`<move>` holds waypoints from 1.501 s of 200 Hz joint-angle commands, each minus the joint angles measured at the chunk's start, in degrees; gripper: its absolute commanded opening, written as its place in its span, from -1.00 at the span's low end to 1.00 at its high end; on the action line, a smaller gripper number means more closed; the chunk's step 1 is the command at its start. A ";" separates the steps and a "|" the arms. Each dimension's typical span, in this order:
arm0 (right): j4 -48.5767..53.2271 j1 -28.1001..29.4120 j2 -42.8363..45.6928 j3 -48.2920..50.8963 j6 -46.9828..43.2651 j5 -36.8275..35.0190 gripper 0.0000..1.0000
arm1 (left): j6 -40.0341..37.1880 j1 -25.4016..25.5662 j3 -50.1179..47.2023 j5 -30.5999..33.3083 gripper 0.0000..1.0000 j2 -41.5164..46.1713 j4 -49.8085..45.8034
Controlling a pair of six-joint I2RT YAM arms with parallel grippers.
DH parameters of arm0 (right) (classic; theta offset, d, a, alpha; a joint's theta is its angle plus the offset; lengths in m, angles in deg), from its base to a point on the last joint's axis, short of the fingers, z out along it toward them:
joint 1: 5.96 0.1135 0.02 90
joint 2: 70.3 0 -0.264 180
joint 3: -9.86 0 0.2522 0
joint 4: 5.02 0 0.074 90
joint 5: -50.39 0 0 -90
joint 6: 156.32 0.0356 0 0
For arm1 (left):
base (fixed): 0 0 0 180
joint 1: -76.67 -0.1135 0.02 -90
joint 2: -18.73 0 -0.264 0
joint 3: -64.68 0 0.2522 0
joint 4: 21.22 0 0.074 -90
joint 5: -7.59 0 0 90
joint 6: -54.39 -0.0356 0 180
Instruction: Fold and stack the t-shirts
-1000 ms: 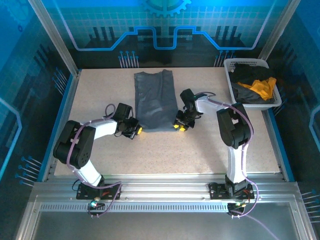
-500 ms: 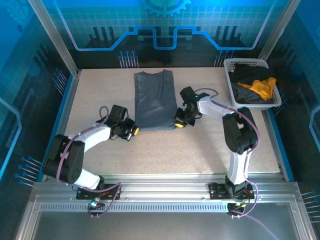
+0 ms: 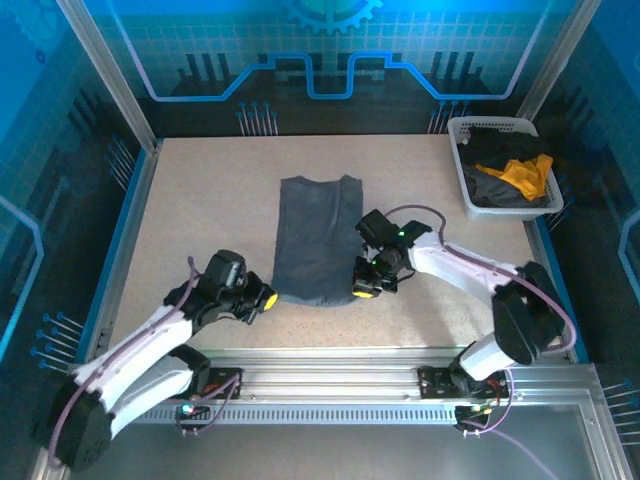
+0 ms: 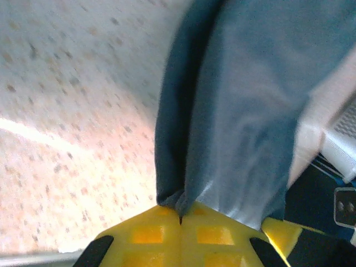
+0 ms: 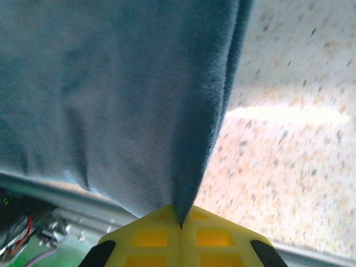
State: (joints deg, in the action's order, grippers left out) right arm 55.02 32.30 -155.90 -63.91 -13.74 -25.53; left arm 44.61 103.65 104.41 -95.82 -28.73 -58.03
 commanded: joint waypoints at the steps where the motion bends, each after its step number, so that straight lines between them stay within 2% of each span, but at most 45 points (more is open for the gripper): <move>1: 7.62 1.21 5.15 -3.03 1.78 -1.01 -1.00 | 0.99 1.66 3.37 4.50 -1.00 7.65 -10.07; 30: 11.30 -0.67 6.37 -8.41 2.13 -2.50 -1.00 | -0.29 1.67 8.72 6.87 -1.00 9.08 -9.47; 59: 13.34 -4.10 3.20 -16.02 0.30 -2.53 -1.00 | -2.27 1.20 15.39 8.99 -1.00 2.23 -5.34; 84: 13.69 -8.68 -1.77 -23.10 -1.72 -1.41 -1.00 | -3.53 -1.91 20.36 9.39 -1.00 -5.60 -0.06; 115: 13.90 -13.86 -12.49 -34.60 -3.49 0.72 -1.00 | -5.22 -8.32 27.91 6.39 -1.00 -18.81 8.41; 141: 12.21 -17.57 -24.30 -45.39 -3.30 1.95 -1.00 | -8.83 -13.05 37.56 3.65 -1.00 -33.32 10.66; 169: 12.83 -20.74 -41.00 -64.22 -4.30 1.32 -1.00 | -11.99 -16.66 48.46 0.65 -1.00 -49.93 13.62; 173: 12.84 -21.16 -43.45 -66.98 -4.78 1.44 -0.89 | -12.48 -16.98 50.00 0.24 -1.00 -52.22 13.70; 180: 12.28 -21.73 -47.89 -71.91 -6.27 2.68 -0.56 | -13.03 -17.43 52.59 -0.46 -1.00 -55.95 13.29; 186: 13.36 -22.08 -52.10 -76.94 -7.28 3.47 -0.30 | -13.08 -17.79 54.66 -1.00 -0.75 -58.66 12.35; 193: 16.06 -22.53 -56.16 -83.04 -8.30 3.94 -0.15 | -13.12 -17.92 56.06 -1.25 -0.37 -60.62 11.91; 204: 20.36 -22.95 -61.05 -91.09 -10.20 3.87 -0.04 | -14.22 -17.89 56.90 0.35 -0.12 -61.00 10.94; 213: 22.67 -23.10 -62.04 -93.75 -11.64 2.74 0.01 | -14.98 -17.60 56.16 1.70 0.05 -59.67 10.49; 220: 22.82 -23.10 -60.84 -92.34 -12.55 2.13 0.03 | -15.49 -17.27 54.95 2.17 0.14 -57.98 10.49; 229: 21.20 -22.96 -57.11 -86.83 -13.09 1.42 0.03 | -16.38 -16.65 52.79 2.66 0.17 -55.07 10.27; 253: 8.67 -22.01 -39.29 -60.51 -12.26 -0.78 -0.02 | -13.92 -14.19 41.97 3.05 0.05 -45.27 10.36; 280: -6.49 -20.21 -19.09 -32.37 -9.36 -1.75 -0.08 | -1.69 -7.29 28.53 2.84 -0.02 -36.36 13.14; 291: -9.95 -19.45 -12.40 -23.46 -8.77 -2.31 -0.07 | 4.68 -3.25 24.70 3.83 0.02 -34.72 16.30; 300: -11.85 -19.11 -7.39 -17.20 -8.24 -2.20 -0.05 | 9.27 0.28 23.25 5.41 0.12 -34.86 19.03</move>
State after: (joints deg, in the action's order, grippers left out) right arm 54.67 11.67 -175.05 -94.05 -23.49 -26.81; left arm 39.96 97.05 133.51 -92.69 -63.68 -43.98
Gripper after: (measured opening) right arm 0.466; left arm 0.523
